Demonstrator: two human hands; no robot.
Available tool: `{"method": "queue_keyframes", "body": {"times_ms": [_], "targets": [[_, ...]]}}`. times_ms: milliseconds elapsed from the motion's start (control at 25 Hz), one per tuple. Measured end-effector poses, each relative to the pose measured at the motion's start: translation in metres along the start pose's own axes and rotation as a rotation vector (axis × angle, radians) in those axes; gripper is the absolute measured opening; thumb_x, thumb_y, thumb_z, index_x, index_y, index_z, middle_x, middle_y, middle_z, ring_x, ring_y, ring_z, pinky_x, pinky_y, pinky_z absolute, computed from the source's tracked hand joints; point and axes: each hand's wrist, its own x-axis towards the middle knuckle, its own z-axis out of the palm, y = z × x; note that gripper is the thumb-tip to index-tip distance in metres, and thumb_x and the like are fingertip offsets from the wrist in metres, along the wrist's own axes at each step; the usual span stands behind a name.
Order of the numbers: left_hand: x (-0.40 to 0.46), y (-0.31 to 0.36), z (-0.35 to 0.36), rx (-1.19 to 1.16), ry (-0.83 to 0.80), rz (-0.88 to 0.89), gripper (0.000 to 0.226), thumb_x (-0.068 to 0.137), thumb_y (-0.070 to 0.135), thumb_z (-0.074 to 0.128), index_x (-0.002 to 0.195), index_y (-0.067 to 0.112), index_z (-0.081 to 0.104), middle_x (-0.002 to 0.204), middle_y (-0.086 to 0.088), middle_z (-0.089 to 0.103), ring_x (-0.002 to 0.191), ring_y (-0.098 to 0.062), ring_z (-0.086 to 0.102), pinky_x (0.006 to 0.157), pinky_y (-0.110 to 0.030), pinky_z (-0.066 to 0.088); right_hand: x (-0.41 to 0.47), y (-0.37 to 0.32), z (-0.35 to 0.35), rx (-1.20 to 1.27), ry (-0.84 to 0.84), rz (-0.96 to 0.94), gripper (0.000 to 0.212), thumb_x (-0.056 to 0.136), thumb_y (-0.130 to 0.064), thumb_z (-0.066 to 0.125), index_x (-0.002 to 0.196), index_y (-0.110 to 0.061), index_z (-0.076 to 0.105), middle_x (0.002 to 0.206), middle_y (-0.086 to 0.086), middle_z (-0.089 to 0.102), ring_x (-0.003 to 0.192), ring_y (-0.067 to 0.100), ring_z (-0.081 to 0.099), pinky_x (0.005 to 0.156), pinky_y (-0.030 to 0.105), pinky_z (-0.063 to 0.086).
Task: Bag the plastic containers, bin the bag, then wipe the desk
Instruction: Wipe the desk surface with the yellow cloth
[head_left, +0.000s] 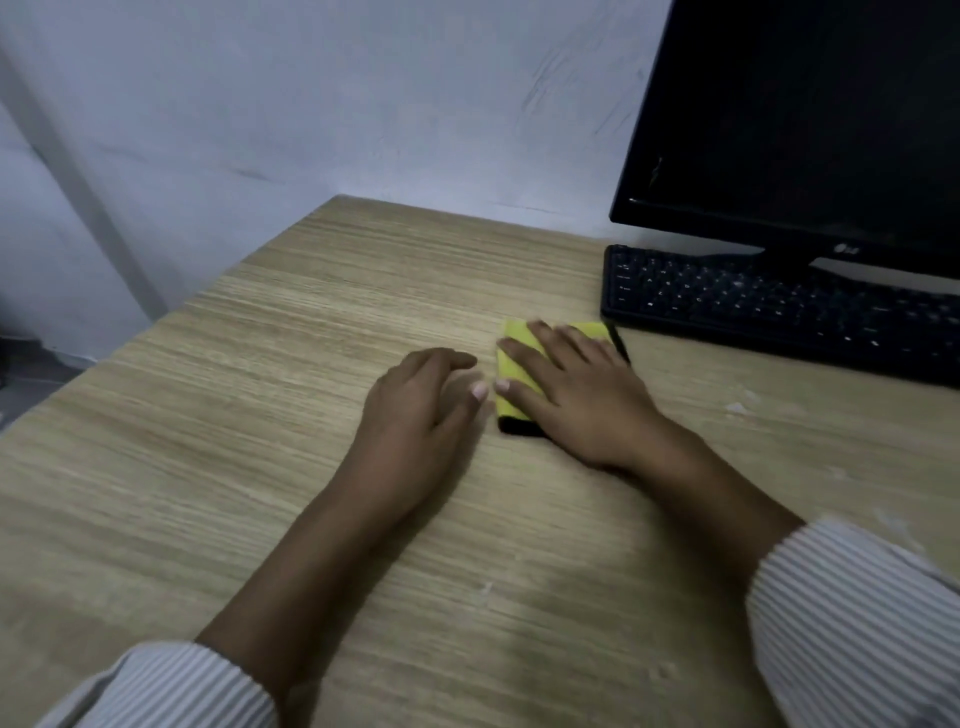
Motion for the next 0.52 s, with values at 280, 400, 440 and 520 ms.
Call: {"method": "queue_keyframes", "body": {"times_ms": [280,400,440,520], "targets": [[0.001,-0.004,-0.005,-0.014,0.081,-0.055,0.028,0.094,0.030,0.053,0.113,0.013,0.065,0.113,-0.002,0.064,0.107,-0.015,0.059,0.092,-0.025,0.042,-0.081,-0.047,0.004,0.046,0.000,-0.327,0.065,0.087,-0.068,0.010,0.148,-0.048,0.004,0.161,-0.013,-0.012,0.147,0.010,-0.013,0.119,0.036,-0.010],[0.002,0.002,0.002,0.050,-0.025,0.012,0.037,0.089,0.040,0.046,0.110,0.017,0.066,0.113,0.002,0.065,0.107,-0.015,0.057,0.094,-0.035,0.044,-0.073,0.003,-0.005,-0.011,-0.031,-0.129,0.065,0.083,-0.071,0.001,0.145,-0.054,-0.003,0.161,-0.015,-0.012,0.148,0.010,-0.009,0.118,0.034,-0.006],[0.003,0.003,0.003,0.057,-0.036,0.017,0.037,0.090,0.040,0.045,0.111,0.018,0.066,0.114,0.003,0.065,0.108,-0.014,0.057,0.094,-0.035,0.043,-0.056,0.012,-0.006,-0.018,-0.035,-0.049,0.065,0.084,-0.071,0.003,0.146,-0.053,-0.002,0.161,-0.013,-0.009,0.148,0.013,-0.006,0.118,0.036,-0.003],[0.003,0.004,0.002,0.017,-0.004,-0.002,0.032,0.094,0.037,0.048,0.112,0.018,0.065,0.113,0.002,0.065,0.107,-0.013,0.057,0.091,-0.028,0.042,-0.024,0.000,0.000,-0.004,-0.012,0.014,0.061,0.091,-0.068,0.009,0.148,-0.048,0.006,0.163,-0.008,-0.003,0.149,0.018,-0.002,0.119,0.042,0.000]]}}
